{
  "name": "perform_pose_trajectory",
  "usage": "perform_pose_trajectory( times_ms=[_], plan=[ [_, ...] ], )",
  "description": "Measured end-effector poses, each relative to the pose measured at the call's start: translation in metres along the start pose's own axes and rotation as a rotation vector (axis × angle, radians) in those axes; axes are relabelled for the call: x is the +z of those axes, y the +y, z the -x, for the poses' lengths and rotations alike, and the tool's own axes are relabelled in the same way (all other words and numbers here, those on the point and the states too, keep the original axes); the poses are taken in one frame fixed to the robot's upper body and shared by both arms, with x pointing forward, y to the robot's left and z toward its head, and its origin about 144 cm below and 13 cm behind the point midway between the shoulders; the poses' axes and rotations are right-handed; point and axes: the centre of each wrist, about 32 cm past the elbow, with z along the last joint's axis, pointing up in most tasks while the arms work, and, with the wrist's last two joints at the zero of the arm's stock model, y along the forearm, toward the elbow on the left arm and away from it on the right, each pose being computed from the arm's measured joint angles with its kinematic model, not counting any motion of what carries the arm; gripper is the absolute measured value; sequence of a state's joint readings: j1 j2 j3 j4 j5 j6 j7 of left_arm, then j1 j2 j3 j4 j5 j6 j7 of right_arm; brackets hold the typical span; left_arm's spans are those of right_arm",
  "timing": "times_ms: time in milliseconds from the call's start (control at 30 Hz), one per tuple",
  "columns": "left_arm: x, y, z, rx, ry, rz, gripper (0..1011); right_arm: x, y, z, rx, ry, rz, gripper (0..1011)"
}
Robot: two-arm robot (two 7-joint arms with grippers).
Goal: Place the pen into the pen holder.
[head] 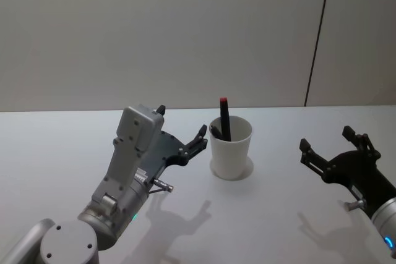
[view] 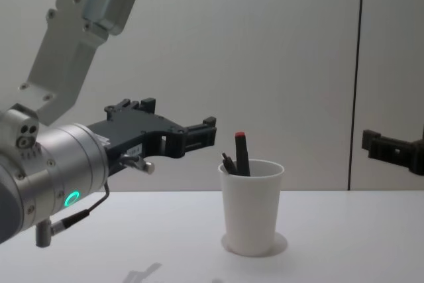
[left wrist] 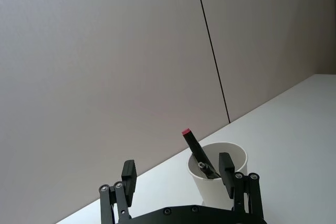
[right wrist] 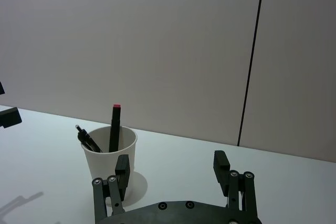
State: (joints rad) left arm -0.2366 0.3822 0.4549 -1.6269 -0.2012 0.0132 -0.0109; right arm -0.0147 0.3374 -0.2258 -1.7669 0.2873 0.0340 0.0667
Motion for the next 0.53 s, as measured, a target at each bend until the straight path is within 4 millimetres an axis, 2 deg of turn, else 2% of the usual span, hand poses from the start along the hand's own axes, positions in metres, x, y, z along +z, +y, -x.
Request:
perform_pose_trajectory(
  times_ms=[533],
  plan=[
    [0.0002,-0.0001,-0.0004,0.001,-0.001,0.0,1000,0.0,0.0,0.0,0.0,0.0,0.0,1002]
  ],
)
